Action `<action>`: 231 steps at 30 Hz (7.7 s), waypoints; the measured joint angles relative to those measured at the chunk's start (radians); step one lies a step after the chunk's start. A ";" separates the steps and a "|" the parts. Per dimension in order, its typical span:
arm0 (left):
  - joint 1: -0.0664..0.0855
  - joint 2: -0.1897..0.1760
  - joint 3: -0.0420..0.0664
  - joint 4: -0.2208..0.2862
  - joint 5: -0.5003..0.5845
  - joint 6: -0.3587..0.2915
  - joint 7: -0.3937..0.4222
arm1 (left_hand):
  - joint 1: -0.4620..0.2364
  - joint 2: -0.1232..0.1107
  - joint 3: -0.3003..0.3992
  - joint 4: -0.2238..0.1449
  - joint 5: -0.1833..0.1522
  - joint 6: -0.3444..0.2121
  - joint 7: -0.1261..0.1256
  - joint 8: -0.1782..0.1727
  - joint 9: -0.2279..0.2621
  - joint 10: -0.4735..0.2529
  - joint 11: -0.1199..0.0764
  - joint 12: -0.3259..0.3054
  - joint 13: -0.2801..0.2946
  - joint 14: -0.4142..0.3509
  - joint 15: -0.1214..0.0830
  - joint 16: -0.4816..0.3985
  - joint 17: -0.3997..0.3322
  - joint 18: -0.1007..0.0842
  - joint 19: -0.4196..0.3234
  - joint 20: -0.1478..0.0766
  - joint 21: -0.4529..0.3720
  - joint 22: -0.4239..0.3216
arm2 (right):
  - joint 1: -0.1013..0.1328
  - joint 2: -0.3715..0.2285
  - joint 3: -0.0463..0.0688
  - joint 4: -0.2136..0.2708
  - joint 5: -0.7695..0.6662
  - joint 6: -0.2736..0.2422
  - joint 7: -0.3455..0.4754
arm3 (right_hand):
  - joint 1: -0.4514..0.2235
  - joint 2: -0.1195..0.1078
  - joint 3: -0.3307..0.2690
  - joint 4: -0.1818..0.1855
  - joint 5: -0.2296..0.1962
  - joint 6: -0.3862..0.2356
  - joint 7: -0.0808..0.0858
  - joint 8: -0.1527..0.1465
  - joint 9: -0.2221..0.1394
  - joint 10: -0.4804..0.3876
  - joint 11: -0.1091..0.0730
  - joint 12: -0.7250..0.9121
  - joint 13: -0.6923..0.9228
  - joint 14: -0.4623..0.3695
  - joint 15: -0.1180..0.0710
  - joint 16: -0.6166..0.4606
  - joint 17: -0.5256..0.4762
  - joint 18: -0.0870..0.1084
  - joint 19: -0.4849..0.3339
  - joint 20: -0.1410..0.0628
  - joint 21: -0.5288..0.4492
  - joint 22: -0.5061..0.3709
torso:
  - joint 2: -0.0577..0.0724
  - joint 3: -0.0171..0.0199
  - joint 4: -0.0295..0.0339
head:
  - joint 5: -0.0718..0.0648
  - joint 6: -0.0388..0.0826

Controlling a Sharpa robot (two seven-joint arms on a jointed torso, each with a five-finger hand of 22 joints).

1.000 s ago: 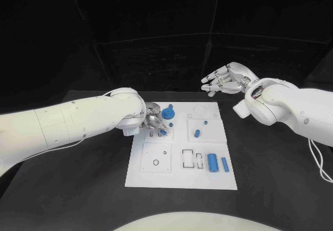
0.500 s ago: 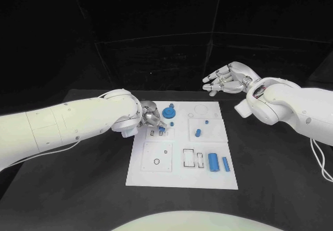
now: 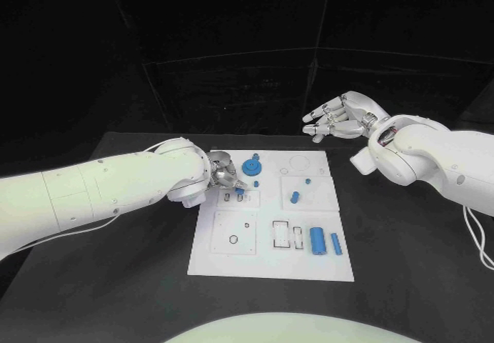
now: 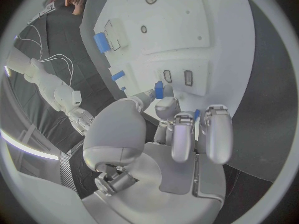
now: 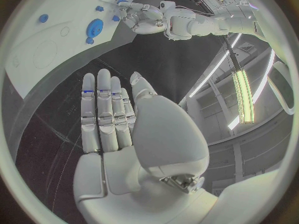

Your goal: Assemble the parts on the task board

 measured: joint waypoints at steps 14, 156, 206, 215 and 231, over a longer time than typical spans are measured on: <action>-0.004 0.011 -0.001 -0.015 -0.044 0.037 -0.001 | -0.009 -0.006 0.012 -0.012 0.000 -0.001 -0.001 0.001 0.001 0.000 0.000 0.000 -0.003 0.000 0.000 0.000 0.000 0.000 0.000 0.000 0.000 0.000 | 0.000 0.000 0.000 0.000 -0.002 0.001 0.001 | 0.000 0.000 0.000 0.000 0.000 0.000 0.000 0.000 0.000 0.000 0.000 0.000 -0.001 0.000 0.000 0.000 0.000 0.000 0.000 0.000 -0.004 0.000 | 0.001 0.0000 -0.0004 | 0.002 -0.005; 0.064 0.161 0.074 -0.426 -0.072 0.354 -0.002 | -0.091 0.037 -0.500 0.127 -0.061 -0.007 0.011 -0.038 -0.091 -0.024 0.009 -0.012 -0.038 0.002 0.002 0.000 0.000 0.000 0.000 0.003 -0.054 0.000 | -0.001 0.033 -0.001 -0.040 -0.004 0.011 0.011 | 0.004 0.004 0.006 0.000 0.000 -0.007 0.007 0.000 0.000 -0.018 0.011 -0.015 -0.012 -0.011 0.011 -0.023 -0.004 0.000 -0.007 0.007 -0.023 -0.013 | 0.004 -0.0009 -0.0016 | 0.008 -0.008; 0.039 0.192 0.069 -0.458 -0.074 0.418 -0.002 | 0.007 0.098 -0.522 0.094 -0.061 0.015 0.004 -0.038 -0.116 -0.023 0.009 -0.012 -0.045 0.002 0.002 0.000 0.000 0.000 0.000 0.003 -0.054 0.000 | -0.001 0.041 -0.001 -0.044 -0.004 0.013 0.016 | 0.004 0.004 0.006 0.000 0.000 -0.007 0.007 0.000 0.000 -0.018 0.011 -0.019 -0.013 -0.011 0.011 -0.028 -0.003 0.000 -0.007 0.007 -0.027 -0.014 | 0.002 0.0003 0.0002 | 0.006 -0.018; 0.039 0.193 0.069 -0.456 -0.072 0.421 -0.002 | 0.015 0.104 -0.519 0.086 -0.061 0.015 0.004 -0.038 -0.118 -0.023 0.009 -0.012 -0.047 0.002 0.002 0.000 0.000 0.000 0.000 0.003 -0.054 0.000 | -0.001 0.042 -0.001 -0.044 -0.004 0.013 0.017 | 0.004 0.004 0.006 0.000 0.000 -0.007 0.007 0.000 0.000 -0.018 0.011 -0.019 -0.013 -0.011 0.011 -0.028 -0.003 0.000 -0.007 0.007 -0.027 -0.014 | 0.002 0.0004 0.0002 | 0.005 -0.020; 0.040 0.191 0.069 -0.453 -0.062 0.416 0.002 | 0.192 0.157 -0.320 -0.008 -0.070 0.004 0.004 -0.066 -0.147 -0.032 0.008 -0.030 -0.071 0.002 0.002 0.000 0.000 0.000 0.000 0.003 -0.061 0.000 | -0.001 0.043 -0.001 -0.045 -0.004 0.014 0.017 | 0.004 0.004 0.008 0.002 0.000 -0.007 0.007 0.000 0.000 -0.018 0.011 -0.019 -0.013 -0.011 0.011 -0.028 -0.003 0.000 -0.007 0.007 -0.027 -0.015 | 0.002 0.0002 0.0002 | 0.005 -0.023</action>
